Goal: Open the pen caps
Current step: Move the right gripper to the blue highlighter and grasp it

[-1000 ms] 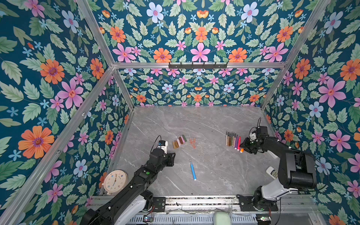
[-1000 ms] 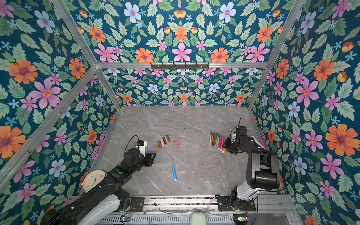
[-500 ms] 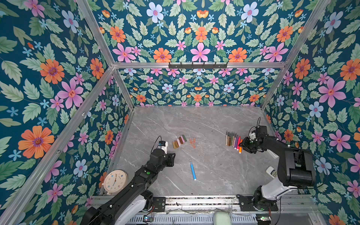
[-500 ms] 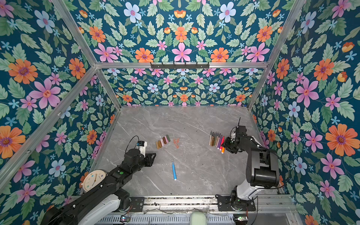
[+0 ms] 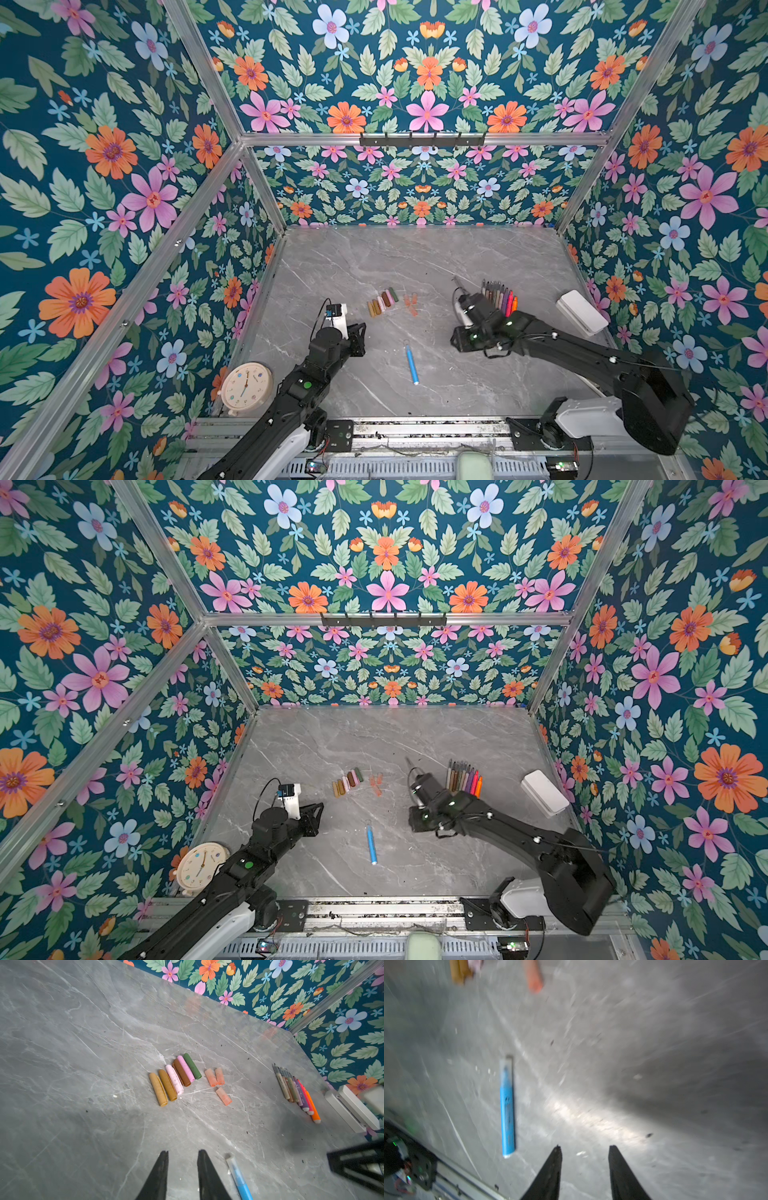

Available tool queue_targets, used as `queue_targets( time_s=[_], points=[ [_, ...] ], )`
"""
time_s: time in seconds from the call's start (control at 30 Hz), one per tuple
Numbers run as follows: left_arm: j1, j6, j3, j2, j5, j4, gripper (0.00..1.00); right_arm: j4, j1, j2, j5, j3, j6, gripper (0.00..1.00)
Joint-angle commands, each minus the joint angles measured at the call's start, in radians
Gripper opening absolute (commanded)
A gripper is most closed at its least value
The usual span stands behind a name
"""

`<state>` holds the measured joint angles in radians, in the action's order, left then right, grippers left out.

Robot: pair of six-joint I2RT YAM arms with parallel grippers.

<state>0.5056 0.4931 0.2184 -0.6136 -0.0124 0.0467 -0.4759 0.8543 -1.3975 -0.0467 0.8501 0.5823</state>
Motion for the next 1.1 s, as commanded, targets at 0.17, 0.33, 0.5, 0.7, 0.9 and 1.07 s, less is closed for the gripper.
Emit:
queue_targets(
  time_s=[0.17, 0.33, 0.5, 0.7, 0.9, 1.07],
  points=[
    [-0.001, 0.02, 0.0, 0.002, -0.044, 0.001, 0.28, 0.053, 0.276, -0.199, 0.072, 0.134, 0.227, 0.36],
    [-0.001, 0.025, 0.007, -0.015, -0.046, -0.004, 0.29, 0.071, 0.312, -0.317, 0.064, 0.19, 0.28, 0.33],
    [-0.001, 0.028, 0.007, -0.015, -0.051, -0.009, 0.29, 0.025, 0.327, -0.387, 0.081, 0.237, 0.299, 0.28],
    [-0.001, 0.028, 0.007, -0.017, -0.05, -0.006, 0.29, -0.055, 0.345, -0.423, 0.136, 0.271, 0.307, 0.27],
    [-0.001, 0.027, 0.007, -0.022, -0.05, -0.004, 0.29, -0.206, 0.382, -0.503, 0.227, 0.383, 0.309, 0.27],
    [-0.001, 0.028, 0.005, -0.008, -0.056, -0.007, 0.29, -0.216, 0.387, -0.553, 0.22, 0.411, 0.325, 0.27]
  ],
)
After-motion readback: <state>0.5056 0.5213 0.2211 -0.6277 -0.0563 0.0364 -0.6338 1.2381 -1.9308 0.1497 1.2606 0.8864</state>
